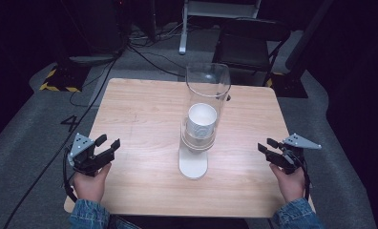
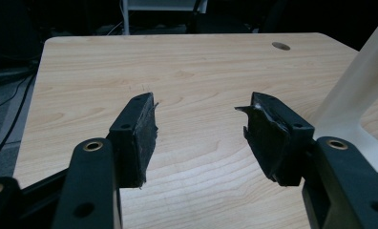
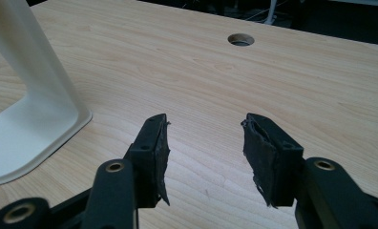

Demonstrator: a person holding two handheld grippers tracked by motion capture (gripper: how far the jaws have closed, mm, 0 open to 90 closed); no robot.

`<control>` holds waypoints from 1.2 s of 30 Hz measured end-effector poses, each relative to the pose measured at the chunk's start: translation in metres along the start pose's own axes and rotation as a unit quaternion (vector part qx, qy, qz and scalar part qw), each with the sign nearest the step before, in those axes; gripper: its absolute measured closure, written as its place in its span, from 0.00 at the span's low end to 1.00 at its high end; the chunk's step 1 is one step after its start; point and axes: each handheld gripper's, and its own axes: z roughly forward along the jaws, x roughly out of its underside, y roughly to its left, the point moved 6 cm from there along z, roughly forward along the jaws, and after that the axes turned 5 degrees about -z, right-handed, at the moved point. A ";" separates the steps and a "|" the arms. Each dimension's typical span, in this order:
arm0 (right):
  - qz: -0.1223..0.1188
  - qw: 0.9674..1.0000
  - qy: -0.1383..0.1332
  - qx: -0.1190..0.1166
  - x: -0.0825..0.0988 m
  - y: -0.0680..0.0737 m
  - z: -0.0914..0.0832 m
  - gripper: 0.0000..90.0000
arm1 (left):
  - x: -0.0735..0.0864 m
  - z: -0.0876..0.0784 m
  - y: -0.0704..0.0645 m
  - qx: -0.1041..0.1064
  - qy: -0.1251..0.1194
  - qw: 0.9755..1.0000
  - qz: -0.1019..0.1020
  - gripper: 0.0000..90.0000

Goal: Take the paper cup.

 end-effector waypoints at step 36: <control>-0.054 0.990 -0.019 -0.127 -0.032 0.102 0.033 0.46 | 0.008 0.006 0.000 0.008 0.027 1.000 -0.008 0.44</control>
